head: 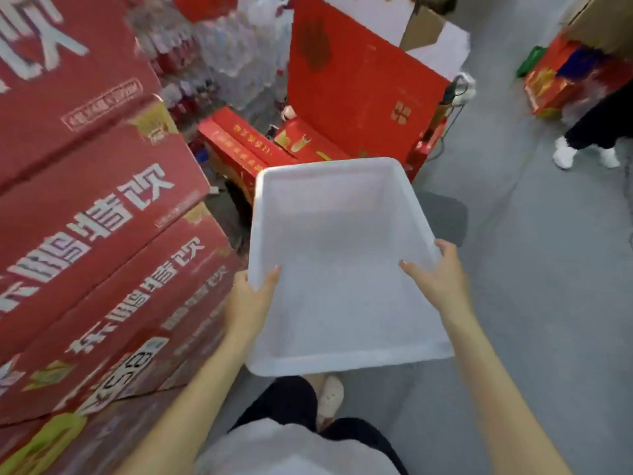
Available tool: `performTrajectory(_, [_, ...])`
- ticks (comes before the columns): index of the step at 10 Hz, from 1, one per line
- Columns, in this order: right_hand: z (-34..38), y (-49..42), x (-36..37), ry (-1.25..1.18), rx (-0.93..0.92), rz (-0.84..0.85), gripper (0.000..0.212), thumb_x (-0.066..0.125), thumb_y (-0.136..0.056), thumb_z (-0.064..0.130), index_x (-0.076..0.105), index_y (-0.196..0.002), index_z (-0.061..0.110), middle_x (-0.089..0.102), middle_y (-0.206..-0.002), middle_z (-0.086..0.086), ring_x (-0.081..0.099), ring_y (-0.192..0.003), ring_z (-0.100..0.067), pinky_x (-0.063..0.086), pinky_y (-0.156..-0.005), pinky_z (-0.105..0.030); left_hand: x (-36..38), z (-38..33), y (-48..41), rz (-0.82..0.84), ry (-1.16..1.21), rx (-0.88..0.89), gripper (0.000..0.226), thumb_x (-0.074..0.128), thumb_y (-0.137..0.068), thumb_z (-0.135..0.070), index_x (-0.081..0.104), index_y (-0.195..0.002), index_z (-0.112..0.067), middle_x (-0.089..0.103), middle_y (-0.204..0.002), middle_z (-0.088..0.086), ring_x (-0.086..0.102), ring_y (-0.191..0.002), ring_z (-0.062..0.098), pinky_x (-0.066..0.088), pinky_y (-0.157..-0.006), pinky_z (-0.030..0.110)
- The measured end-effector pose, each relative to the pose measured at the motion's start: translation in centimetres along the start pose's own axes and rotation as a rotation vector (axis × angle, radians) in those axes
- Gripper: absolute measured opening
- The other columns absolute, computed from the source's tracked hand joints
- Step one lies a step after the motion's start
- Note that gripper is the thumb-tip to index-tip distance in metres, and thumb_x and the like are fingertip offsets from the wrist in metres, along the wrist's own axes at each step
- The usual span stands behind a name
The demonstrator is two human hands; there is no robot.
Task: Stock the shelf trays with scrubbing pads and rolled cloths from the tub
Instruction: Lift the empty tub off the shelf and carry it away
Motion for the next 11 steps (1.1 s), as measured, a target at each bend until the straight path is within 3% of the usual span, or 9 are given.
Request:
performTrajectory(1, [4.5, -8.7, 2.2, -0.035, -0.072, 0.118, 0.081, 0.075, -0.074, 0.038, 0.033, -0.141, 0.02, 0.051, -0.133, -0.002, 0.052, -0.116, -0.025, 0.045, -0.095, -0.044, 1.8, -1.5, -4.0, -0.158, 0.046, -0.095, 0.043, 0.056, -0.09, -0.049, 0.047, -0.114, -0.015, 0.056, -0.098, -0.003, 0.053, -0.085, 0.018, 0.036, -0.057, 0.028])
performTrajectory(2, [7.0, -16.0, 4.8, -0.115, -0.063, 0.215, 0.077, 0.071, -0.083, 0.025, 0.029, -0.146, 0.015, 0.045, -0.13, 0.003, 0.049, -0.108, -0.015, 0.042, -0.086, -0.032, 4.7, -2.6, -8.3, -0.245, 0.102, -0.153, 0.04, 0.056, -0.092, -0.042, 0.048, -0.117, -0.012, 0.058, -0.103, 0.0, 0.052, -0.088, 0.018, 0.037, -0.071, 0.028])
performTrajectory(3, [8.6, -21.9, 7.2, -0.082, -0.087, 0.244, 0.076, 0.072, -0.081, 0.028, 0.032, -0.144, 0.019, 0.047, -0.136, 0.001, 0.05, -0.119, -0.02, 0.044, -0.097, -0.038, 7.2, -3.7, -12.0, -0.291, 0.127, -0.218, 0.039, 0.055, -0.092, -0.041, 0.048, -0.116, -0.011, 0.058, -0.103, 0.0, 0.055, -0.089, 0.02, 0.038, -0.071, 0.029])
performTrajectory(4, [9.9, -26.1, 9.0, -0.082, -0.107, 0.299, 0.073, 0.071, -0.082, 0.026, 0.033, -0.144, 0.019, 0.043, -0.14, 0.002, 0.044, -0.122, -0.013, 0.039, -0.097, -0.03, 8.8, -4.4, -15.4, -0.251, 0.146, -0.321, 0.043, 0.054, -0.092, -0.045, 0.047, -0.118, -0.011, 0.058, -0.104, 0.0, 0.055, -0.093, 0.021, 0.04, -0.074, 0.03])
performTrajectory(6, [12.1, -32.4, 12.2, -0.104, -0.12, 0.398, 0.064, 0.07, -0.084, 0.02, 0.038, -0.14, 0.019, 0.048, -0.126, 0.006, 0.048, -0.109, -0.007, 0.041, -0.078, -0.013, 11.3, -3.5, -20.7, -0.181, 0.26, -0.504, 0.057, 0.052, -0.084, -0.06, 0.055, -0.118, -0.015, 0.063, -0.111, 0.0, 0.061, -0.103, 0.024, 0.048, -0.084, 0.035])
performTrajectory(7, [12.4, -35.2, 13.9, -0.078, -0.135, 0.46, 0.064, 0.069, -0.083, 0.019, 0.039, -0.14, 0.02, 0.045, -0.139, 0.003, 0.045, -0.124, -0.012, 0.041, -0.101, -0.028, 13.1, -4.0, -22.1, -0.221, 0.391, -0.558, 0.05, 0.049, -0.094, -0.048, 0.048, -0.13, -0.014, 0.055, -0.118, -0.007, 0.054, -0.108, 0.016, 0.038, -0.083, 0.028])
performTrajectory(8, [12.3, -37.8, 15.5, 0.034, -0.205, 0.52, 0.069, 0.068, -0.084, 0.023, 0.034, -0.143, 0.026, 0.034, -0.149, 0.002, 0.03, -0.136, -0.015, 0.029, -0.112, -0.037, 14.1, -5.3, -23.3, -0.302, 0.419, -0.574, 0.055, 0.045, -0.098, -0.042, 0.035, -0.142, -0.011, 0.041, -0.121, -0.009, 0.039, -0.111, 0.008, 0.028, -0.088, 0.024])
performTrajectory(9, [13.0, -39.3, 16.2, 0.127, -0.284, 0.614, 0.073, 0.066, -0.085, 0.029, 0.027, -0.147, 0.029, 0.028, -0.152, 0.003, 0.025, -0.139, -0.016, 0.026, -0.113, -0.038, 15.0, -5.6, -24.4, -0.386, 0.452, -0.577, 0.06, 0.045, -0.098, -0.042, 0.03, -0.146, -0.01, 0.039, -0.146, 0.002, 0.036, -0.132, 0.017, 0.025, -0.091, 0.024])
performTrajectory(11, [17.9, -39.2, 14.4, 0.352, -0.479, 0.744, 0.069, 0.058, -0.091, 0.035, 0.024, -0.149, 0.021, 0.024, -0.154, -0.005, 0.025, -0.141, -0.022, 0.026, -0.114, -0.043, 16.4, -5.4, -23.9, -0.319, 0.329, -0.598, 0.077, 0.046, -0.088, -0.061, 0.029, -0.147, -0.015, 0.036, -0.15, 0.002, 0.035, -0.137, 0.024, 0.029, -0.109, 0.037])
Point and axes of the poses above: each hand's wrist, its own y-axis away from the middle knuckle, its own x-axis out of the palm, z = x × y, the point moved 5 cm from there along -y, towards the middle knuckle
